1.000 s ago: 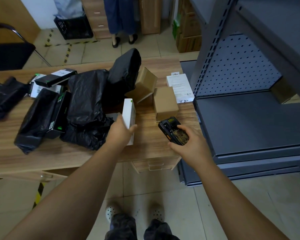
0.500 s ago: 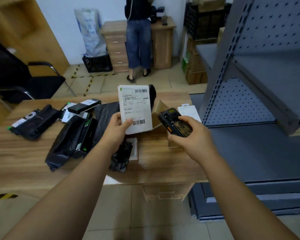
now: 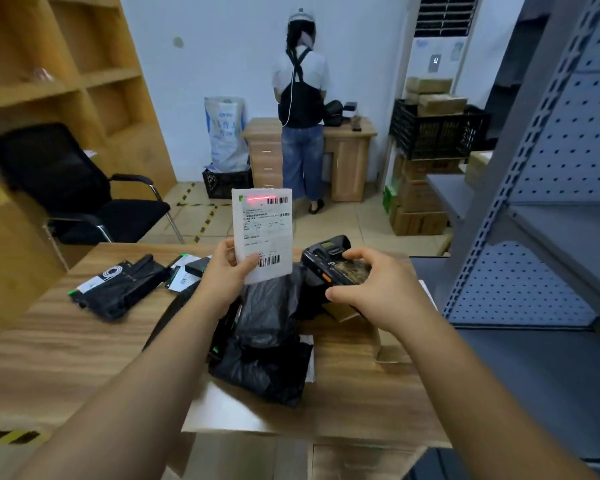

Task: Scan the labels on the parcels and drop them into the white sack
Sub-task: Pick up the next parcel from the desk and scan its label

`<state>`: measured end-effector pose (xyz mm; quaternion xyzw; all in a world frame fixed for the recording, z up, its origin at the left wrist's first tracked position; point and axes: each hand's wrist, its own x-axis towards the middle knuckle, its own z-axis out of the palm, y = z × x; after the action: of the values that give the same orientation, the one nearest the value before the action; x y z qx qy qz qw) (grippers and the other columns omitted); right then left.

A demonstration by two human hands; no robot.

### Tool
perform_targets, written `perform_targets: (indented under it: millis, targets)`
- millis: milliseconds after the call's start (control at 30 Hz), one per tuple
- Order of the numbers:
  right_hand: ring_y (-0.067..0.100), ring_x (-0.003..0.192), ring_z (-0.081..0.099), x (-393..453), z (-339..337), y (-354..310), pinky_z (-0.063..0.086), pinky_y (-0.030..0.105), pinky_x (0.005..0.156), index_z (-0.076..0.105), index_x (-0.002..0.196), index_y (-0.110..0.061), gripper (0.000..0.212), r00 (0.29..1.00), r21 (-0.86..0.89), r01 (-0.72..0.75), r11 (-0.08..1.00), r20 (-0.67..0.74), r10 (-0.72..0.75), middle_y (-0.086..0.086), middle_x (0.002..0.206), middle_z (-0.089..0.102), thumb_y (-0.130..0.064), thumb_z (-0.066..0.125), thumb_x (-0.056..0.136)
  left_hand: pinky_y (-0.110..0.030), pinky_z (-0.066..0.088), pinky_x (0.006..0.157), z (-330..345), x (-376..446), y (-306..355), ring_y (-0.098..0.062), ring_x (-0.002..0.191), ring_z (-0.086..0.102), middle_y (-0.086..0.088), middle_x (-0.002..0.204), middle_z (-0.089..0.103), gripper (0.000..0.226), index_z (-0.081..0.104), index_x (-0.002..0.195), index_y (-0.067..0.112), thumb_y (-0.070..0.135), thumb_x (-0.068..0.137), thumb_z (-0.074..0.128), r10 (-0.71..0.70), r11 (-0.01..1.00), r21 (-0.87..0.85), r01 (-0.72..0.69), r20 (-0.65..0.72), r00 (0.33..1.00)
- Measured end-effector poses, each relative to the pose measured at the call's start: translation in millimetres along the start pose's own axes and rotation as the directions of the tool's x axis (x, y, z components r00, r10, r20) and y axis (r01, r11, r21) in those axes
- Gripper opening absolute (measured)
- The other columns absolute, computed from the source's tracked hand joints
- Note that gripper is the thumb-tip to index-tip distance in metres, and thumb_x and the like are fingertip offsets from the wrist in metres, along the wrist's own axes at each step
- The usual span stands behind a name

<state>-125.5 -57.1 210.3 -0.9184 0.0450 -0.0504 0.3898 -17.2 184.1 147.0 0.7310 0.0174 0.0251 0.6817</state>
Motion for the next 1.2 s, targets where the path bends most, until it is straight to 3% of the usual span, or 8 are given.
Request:
perform_targets:
  millis: [200, 333, 500, 667, 867, 967, 1067, 1200]
  targets:
    - [0.016, 0.092, 0.063, 12.4, 40.5, -45.8, 0.057, 0.040, 0.079, 0.058, 0.120, -0.044, 0.074, 1.000, -0.021, -0.025, 0.999, -0.007, 0.025, -0.009, 0.108, 0.065, -0.058, 0.074, 0.049, -0.043, 0.051, 0.097, -53.9, 26.0, 0.3, -0.020, 0.112, 0.063, -0.002, 0.124, 0.064, 0.038, 0.047, 0.125, 0.019, 0.019, 0.093, 0.067, 0.011, 0.997, 0.071, -0.012, 0.017, 1.000]
    - [0.009, 0.079, 0.064, 16.7, 66.0, -76.6, 0.057, 0.032, 0.068, 0.059, 0.118, -0.042, 0.062, 0.998, -0.011, -0.054, 0.999, 0.022, 0.054, -0.011, 0.101, 0.066, -0.048, 0.081, 0.061, -0.043, 0.051, 0.097, -88.9, 40.7, -0.3, -0.017, 0.109, 0.062, 0.000, 0.121, 0.064, 0.035, 0.046, 0.123, 0.020, 0.016, 0.094, 0.066, 0.025, 0.997, 0.066, -0.027, 0.027, 0.999]
    - [0.002, 0.073, 0.061, 15.2, 91.7, -109.6, 0.054, 0.027, 0.065, 0.059, 0.122, -0.041, 0.058, 0.998, -0.050, -0.064, 0.997, 0.002, 0.064, -0.020, 0.089, 0.060, -0.042, 0.081, 0.068, -0.023, 0.048, 0.076, -123.5, 54.5, -4.7, -0.010, 0.103, 0.060, 0.002, 0.118, 0.062, 0.034, 0.045, 0.124, 0.017, 0.012, 0.095, 0.063, 0.035, 0.999, 0.018, -0.036, 0.038, 0.999]
    - [-0.001, 0.070, 0.053, 11.5, 108.4, -130.2, 0.041, 0.023, 0.055, 0.057, 0.124, -0.041, 0.056, 0.997, -0.105, -0.071, 0.992, -0.022, 0.069, -0.023, 0.084, 0.052, -0.045, 0.079, 0.072, -0.020, 0.047, 0.069, -146.5, 66.2, -8.6, -0.005, 0.098, 0.060, 0.007, 0.113, 0.062, 0.032, 0.045, 0.121, 0.022, 0.013, 0.096, 0.062, 0.007, 1.000, -0.005, -0.007, 0.079, 0.997]
    - [0.009, 0.087, 0.060, 2.7, 124.9, -125.4, 0.056, 0.035, 0.074, 0.057, 0.122, -0.043, 0.061, 0.988, -0.043, -0.109, 0.993, -0.118, 0.104, -0.015, 0.103, 0.061, -0.047, 0.081, 0.065, -0.034, 0.054, 0.077, -149.7, 80.5, -8.8, -0.016, 0.101, 0.063, -0.003, 0.121, 0.062, 0.030, 0.047, 0.121, 0.018, 0.023, 0.095, 0.062, 0.001, 1.000, 0.004, -0.001, 0.074, 0.997]
    - [0.007, 0.089, 0.062, -6.3, 118.9, -110.1, 0.057, 0.030, 0.069, 0.055, 0.120, -0.046, 0.063, 0.965, 0.009, -0.163, 0.987, -0.209, 0.162, -0.013, 0.108, 0.063, -0.047, 0.081, 0.063, -0.044, 0.057, 0.085, -132.9, 83.1, -4.7, -0.021, 0.101, 0.068, -0.002, 0.117, 0.068, 0.052, 0.051, 0.123, 0.014, 0.031, 0.083, 0.077, -0.013, 1.000, -0.023, 0.017, 0.178, 0.984]
    - [0.006, 0.091, 0.063, -20.7, 103.1, -92.9, 0.057, 0.031, 0.077, 0.057, 0.122, -0.046, 0.065, 0.925, 0.025, -0.208, 0.978, -0.320, 0.205, -0.016, 0.106, 0.063, -0.047, 0.082, 0.062, -0.030, 0.058, 0.072, -98.3, 81.4, -1.4, -0.017, 0.092, 0.070, 0.000, 0.111, 0.071, 0.049, 0.056, 0.122, 0.014, 0.020, 0.080, 0.081, -0.017, 0.999, 0.044, 0.003, 0.332, 0.943]
    - [0.003, 0.098, 0.059, -53.5, 76.9, -68.0, 0.052, 0.029, 0.084, 0.059, 0.125, -0.039, 0.064, 0.859, 0.040, -0.263, 0.964, -0.445, 0.253, -0.019, 0.109, 0.059, -0.043, 0.085, 0.067, -0.022, 0.048, 0.068, -40.4, 54.7, 8.1, -0.009, 0.093, 0.064, 0.006, 0.106, 0.065, 0.042, 0.047, 0.117, 0.014, 0.012, 0.085, 0.075, 0.003, 0.995, 0.084, -0.052, 0.497, 0.868]
